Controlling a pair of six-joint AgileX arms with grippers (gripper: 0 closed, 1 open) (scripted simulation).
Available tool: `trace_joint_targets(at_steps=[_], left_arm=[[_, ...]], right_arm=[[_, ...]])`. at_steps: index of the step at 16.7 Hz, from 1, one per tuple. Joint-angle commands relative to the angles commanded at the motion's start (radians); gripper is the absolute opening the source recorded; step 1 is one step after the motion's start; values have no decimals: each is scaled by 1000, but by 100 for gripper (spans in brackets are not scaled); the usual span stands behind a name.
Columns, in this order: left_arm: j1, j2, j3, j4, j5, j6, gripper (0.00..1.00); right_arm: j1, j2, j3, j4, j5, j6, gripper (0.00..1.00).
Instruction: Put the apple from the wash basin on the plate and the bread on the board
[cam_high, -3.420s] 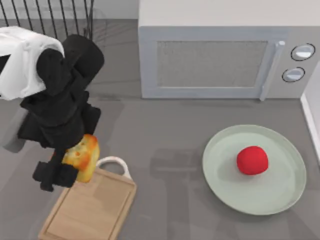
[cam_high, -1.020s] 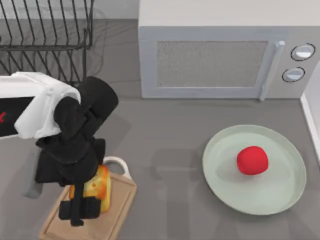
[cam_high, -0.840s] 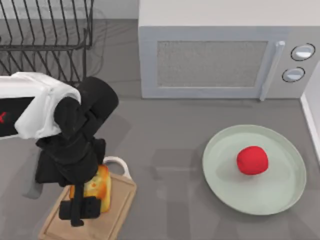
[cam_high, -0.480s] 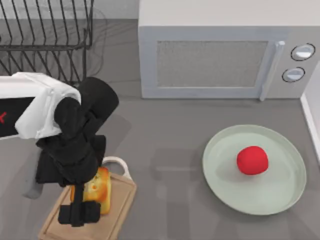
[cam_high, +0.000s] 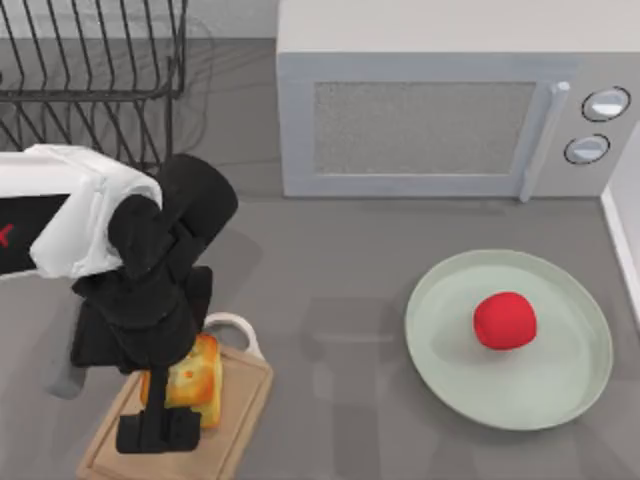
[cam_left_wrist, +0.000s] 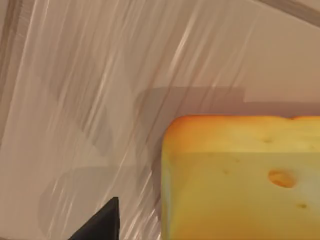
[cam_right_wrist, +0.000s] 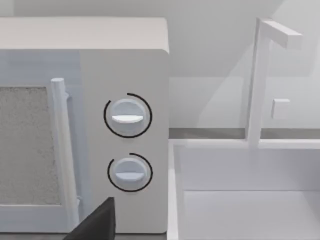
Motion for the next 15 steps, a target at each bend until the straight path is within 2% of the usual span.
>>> trace_joint_targets(at_steps=[4,7,11,15], left_arm=[[38,-88,-55,55,-4,81,100],[91,-234,-149,133,-10,250,100],[173,-511,-297,254,-19,613,100],[262,-841,-456,386,-28,1084,100]], right_arm=[[0,0,0,0,0,0,100],[0,0,0,0,0,0,100],[0,0,0,0,0,0,100],[0,0,0,0,0,0,100]])
